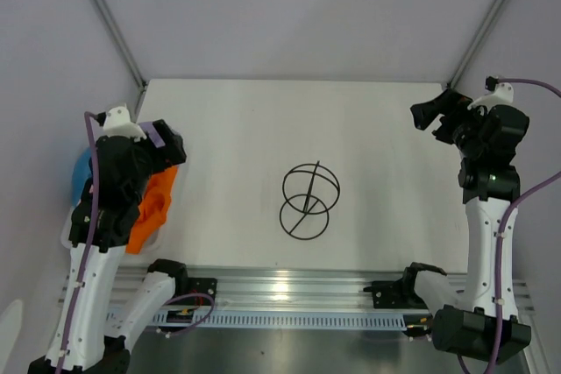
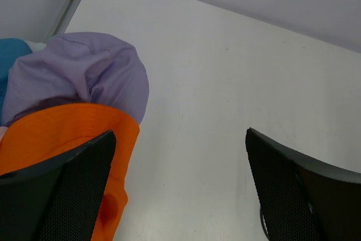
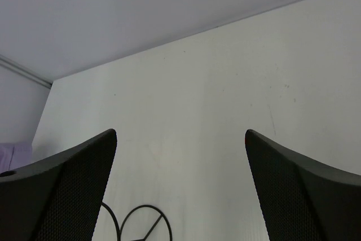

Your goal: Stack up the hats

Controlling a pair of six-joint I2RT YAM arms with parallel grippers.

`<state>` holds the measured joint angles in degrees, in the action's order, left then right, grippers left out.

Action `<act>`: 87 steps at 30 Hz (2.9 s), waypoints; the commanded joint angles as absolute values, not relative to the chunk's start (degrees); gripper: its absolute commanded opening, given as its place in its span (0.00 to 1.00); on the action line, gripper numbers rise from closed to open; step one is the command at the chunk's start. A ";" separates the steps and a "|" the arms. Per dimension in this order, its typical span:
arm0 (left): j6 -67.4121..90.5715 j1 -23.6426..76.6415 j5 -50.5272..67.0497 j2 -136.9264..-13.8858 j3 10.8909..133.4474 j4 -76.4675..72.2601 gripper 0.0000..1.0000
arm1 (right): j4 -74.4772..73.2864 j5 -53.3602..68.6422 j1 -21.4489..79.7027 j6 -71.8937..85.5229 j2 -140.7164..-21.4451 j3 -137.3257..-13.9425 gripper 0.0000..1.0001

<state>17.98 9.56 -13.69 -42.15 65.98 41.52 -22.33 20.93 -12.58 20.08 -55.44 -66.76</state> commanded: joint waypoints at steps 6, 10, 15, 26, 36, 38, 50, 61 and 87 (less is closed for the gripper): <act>20.11 9.32 -16.96 -44.99 65.92 42.89 0.99 | -17.49 23.29 -10.29 19.95 -56.25 -65.83 1.00; 23.64 5.56 -19.68 -50.35 68.90 48.40 0.99 | -17.93 22.68 -8.09 19.42 -56.78 -64.34 1.00; 21.89 -9.20 -13.90 -58.69 73.82 50.28 0.99 | -15.83 21.37 -5.28 19.69 -57.48 -62.58 1.00; 23.11 -11.07 -21.26 -81.11 85.86 48.95 0.98 | -12.31 20.30 -1.58 18.90 -65.74 -66.00 1.00; 21.36 -11.25 -20.66 -86.83 85.16 43.51 0.62 | -10.81 17.93 -1.14 17.84 -66.27 -63.99 1.00; 21.44 -11.34 -20.65 -88.06 85.69 43.77 0.45 | -10.99 17.93 -1.06 17.75 -66.53 -63.98 1.00; 18.11 -11.25 -19.00 -80.52 88.41 43.95 0.01 | -11.42 16.97 -0.44 18.19 -66.98 -65.30 1.00; 10.64 10.85 -17.30 -69.79 97.90 56.05 0.01 | -14.58 12.40 -0.18 22.23 -61.44 -64.86 1.00; 16.43 49.65 -5.35 -72.16 103.82 48.44 0.01 | -18.02 26.98 2.55 44.20 -44.22 -59.43 0.99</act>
<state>14.66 46.83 -4.78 -71.79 105.75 55.11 -19.97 24.10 2.26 38.35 -47.00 -61.21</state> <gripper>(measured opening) 0.009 0.993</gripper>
